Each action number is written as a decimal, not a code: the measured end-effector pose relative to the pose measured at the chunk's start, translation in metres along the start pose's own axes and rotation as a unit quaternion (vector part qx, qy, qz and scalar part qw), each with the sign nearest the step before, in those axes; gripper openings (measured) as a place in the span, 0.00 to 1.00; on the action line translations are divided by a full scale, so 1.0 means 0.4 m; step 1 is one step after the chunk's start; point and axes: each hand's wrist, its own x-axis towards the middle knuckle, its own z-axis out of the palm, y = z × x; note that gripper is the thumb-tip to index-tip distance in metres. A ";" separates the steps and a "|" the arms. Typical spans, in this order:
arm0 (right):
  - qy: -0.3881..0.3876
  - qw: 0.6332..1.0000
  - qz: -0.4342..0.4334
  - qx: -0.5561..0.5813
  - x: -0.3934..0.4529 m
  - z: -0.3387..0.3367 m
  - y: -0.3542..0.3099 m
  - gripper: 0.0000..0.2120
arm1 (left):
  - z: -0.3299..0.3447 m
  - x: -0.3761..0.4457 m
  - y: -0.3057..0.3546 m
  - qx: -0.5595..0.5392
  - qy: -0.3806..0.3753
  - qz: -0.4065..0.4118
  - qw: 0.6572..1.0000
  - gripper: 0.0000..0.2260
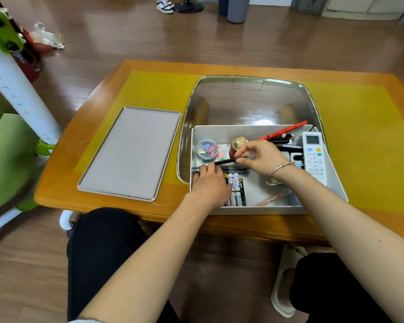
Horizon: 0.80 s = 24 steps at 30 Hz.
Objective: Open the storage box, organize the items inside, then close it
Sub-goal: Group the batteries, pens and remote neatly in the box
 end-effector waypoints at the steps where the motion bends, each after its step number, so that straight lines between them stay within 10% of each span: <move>1: -0.008 1.000 -0.012 -0.024 0.000 0.004 -0.001 0.04 | 0.000 -0.001 0.001 -0.002 0.000 -0.001 1.000 0.26; 16: 0.077 0.955 -0.040 -0.283 -0.026 0.041 -0.008 0.08 | 0.006 -0.003 0.001 -0.004 0.034 -0.005 0.999 0.26; 24: -0.059 0.941 0.036 -0.332 -0.034 0.062 0.012 0.19 | 0.014 0.011 0.008 0.030 0.027 -0.029 0.999 0.33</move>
